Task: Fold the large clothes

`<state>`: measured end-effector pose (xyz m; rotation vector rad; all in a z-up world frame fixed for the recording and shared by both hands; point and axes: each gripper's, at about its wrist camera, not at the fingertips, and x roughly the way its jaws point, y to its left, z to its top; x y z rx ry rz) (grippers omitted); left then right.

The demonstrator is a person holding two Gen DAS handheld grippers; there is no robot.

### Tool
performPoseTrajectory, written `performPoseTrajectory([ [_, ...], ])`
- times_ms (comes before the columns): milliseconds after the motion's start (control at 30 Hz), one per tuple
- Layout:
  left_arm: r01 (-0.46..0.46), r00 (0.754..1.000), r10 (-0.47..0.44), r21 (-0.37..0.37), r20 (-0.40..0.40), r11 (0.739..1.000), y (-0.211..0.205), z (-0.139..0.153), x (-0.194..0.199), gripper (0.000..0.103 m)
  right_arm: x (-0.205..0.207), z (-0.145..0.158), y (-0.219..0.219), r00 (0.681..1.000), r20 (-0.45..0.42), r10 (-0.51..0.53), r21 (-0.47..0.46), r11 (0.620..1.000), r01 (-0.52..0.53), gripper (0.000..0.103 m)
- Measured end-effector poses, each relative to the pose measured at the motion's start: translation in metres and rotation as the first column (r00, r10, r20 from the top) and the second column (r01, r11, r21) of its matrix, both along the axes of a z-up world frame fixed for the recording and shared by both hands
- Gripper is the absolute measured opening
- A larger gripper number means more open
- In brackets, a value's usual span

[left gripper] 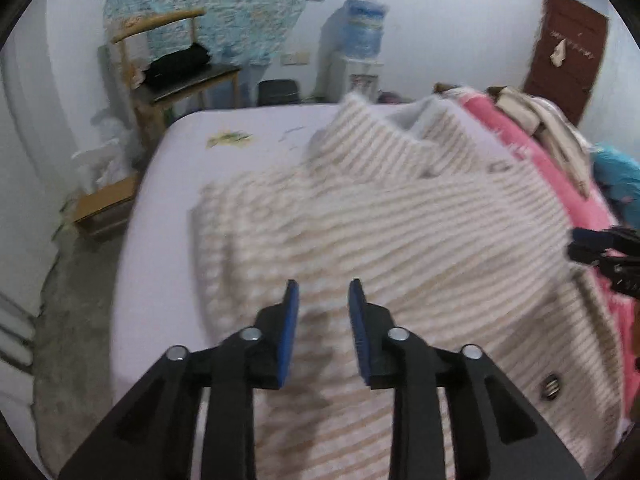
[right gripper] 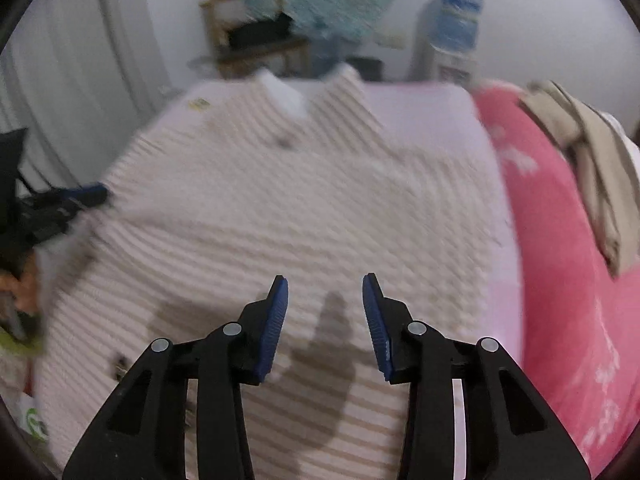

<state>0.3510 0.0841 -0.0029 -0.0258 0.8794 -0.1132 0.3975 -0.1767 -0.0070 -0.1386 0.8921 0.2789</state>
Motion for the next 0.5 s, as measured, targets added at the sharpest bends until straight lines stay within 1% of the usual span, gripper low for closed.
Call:
performPoseTrajectory([
  [33,0.012,1.0,-0.012,0.001,0.001,1.0,-0.006,0.0,0.002,0.031,0.004,0.003,0.012,1.0,0.011,0.014,0.012,1.0,-0.014,0.037],
  [67,0.034,0.999,-0.034,-0.001,-0.004,0.999,-0.015,-0.001,0.006,0.036,0.008,0.003,0.023,1.0,0.019,0.024,0.019,1.0,-0.025,0.038],
  [100,0.051,0.999,-0.052,-0.007,-0.017,0.999,-0.022,-0.007,0.011,0.039,0.015,-0.001,0.033,0.999,0.02,0.037,0.036,0.999,-0.038,0.038],
  [167,0.039,0.997,-0.039,0.006,-0.07,0.999,-0.026,-0.025,0.023,0.039,0.025,-0.014,0.045,0.999,-0.01,0.038,0.045,0.998,-0.038,0.038],
  [200,0.027,0.997,-0.029,-0.023,-0.076,0.999,-0.022,-0.035,0.025,0.039,0.035,-0.033,0.05,0.999,-0.05,0.018,0.013,1.0,-0.017,0.038],
  [233,0.024,0.998,-0.026,-0.038,-0.049,0.999,-0.02,-0.036,0.022,0.039,0.039,-0.045,0.05,0.997,-0.074,0.007,-0.001,1.0,-0.007,0.039],
  [267,0.034,0.998,-0.035,-0.035,-0.051,0.999,-0.02,-0.037,0.021,0.039,0.038,-0.05,0.049,0.999,-0.046,0.004,0.015,1.0,-0.003,0.039],
  [300,0.045,0.998,-0.046,-0.019,-0.052,0.999,-0.022,-0.035,0.02,0.039,0.037,-0.05,0.047,0.999,-0.045,0.004,0.02,1.0,-0.003,0.039],
  [367,0.053,0.997,-0.053,0.008,-0.055,0.999,-0.025,-0.028,0.015,0.039,0.032,-0.045,0.043,0.997,-0.073,-0.024,0.032,0.999,0.027,0.04],
  [400,0.051,0.998,-0.049,0.031,-0.044,0.998,-0.026,-0.022,0.011,0.04,0.025,-0.04,0.041,0.997,-0.073,-0.031,0.038,0.999,0.034,0.044],
  [433,0.06,0.998,-0.059,0.037,-0.025,0.998,-0.027,-0.016,0.005,0.042,0.019,-0.037,0.037,0.998,-0.061,-0.031,0.041,0.999,0.034,0.048],
  [467,0.074,0.997,-0.074,0.03,-0.005,0.997,-0.027,-0.013,-0.001,0.05,0.011,-0.031,0.037,0.999,-0.041,-0.035,0.04,0.999,0.037,0.057],
  [500,0.08,0.997,-0.08,0.027,0.006,0.996,-0.025,-0.012,-0.007,0.059,0.004,-0.03,0.036,0.999,-0.02,-0.04,0.03,0.999,0.04,0.062],
])
